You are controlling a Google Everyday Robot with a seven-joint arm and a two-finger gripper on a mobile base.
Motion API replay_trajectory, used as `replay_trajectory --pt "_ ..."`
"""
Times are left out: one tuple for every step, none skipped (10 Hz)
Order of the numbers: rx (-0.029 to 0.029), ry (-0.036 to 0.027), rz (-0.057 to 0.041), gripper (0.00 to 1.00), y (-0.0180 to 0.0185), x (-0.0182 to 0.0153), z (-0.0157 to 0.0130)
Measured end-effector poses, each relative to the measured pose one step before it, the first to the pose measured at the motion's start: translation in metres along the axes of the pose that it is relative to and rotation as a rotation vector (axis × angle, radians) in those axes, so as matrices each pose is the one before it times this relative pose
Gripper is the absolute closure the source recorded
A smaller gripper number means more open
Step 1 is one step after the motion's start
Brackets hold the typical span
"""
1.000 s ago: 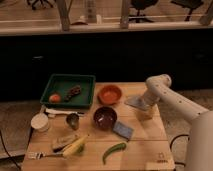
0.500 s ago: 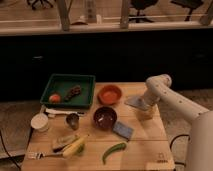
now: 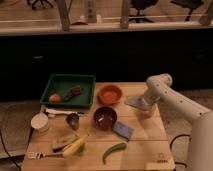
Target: Wipe purple bowl with towel
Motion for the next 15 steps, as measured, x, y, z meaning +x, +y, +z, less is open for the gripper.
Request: replay_trajectory --pt "0.00275 -0.00277 -0.00586 0.20 -0.00303 -0.00050 -0.00023" --pt "-0.00662 -0.00519 -0.00971 0.23 -0.00187 -0.00130 0.00091" --pt "-0.00552 -0.00545 -0.00934 0.30 -0.00148 -0.00174 0.00103" --pt "-0.00797 -0.00619 -0.01069 0.38 -0.00073 -0.00241 0.00100" --pt "-0.00256 -0.00734 -0.00754 0.51 -0.00086 -0.00059 0.00130" --pt "-0.00225 -0.00186 -0.00665 0.59 -0.00154 -0.00141 0.00132" --pt "0.00013 -0.00036 -0.00123 0.70 -0.00061 -0.00063 -0.00007" --pt "-0.00102 -0.00025 0.00061 0.81 0.00063 0.00017 -0.00184" --pt "-0.00114 -0.00026 -0.00091 0.92 0.00014 -0.00050 -0.00195" --pt "0.00300 -0.00002 -0.00097 0.98 -0.00086 -0.00043 -0.00064" --pt "-0.00267 -0.00075 -0.00318 1.00 -0.00093 -0.00182 0.00012" --pt "-0.00237 -0.00176 0.00372 1.00 0.00194 0.00037 0.00152" --pt "0.00284 -0.00319 0.00754 1.00 0.00157 0.00010 0.00245" --pt "0.00323 -0.00167 0.00661 1.00 0.00118 0.00115 0.00102" --pt "-0.00408 0.00588 -0.00747 1.00 -0.00024 -0.00095 -0.00110"
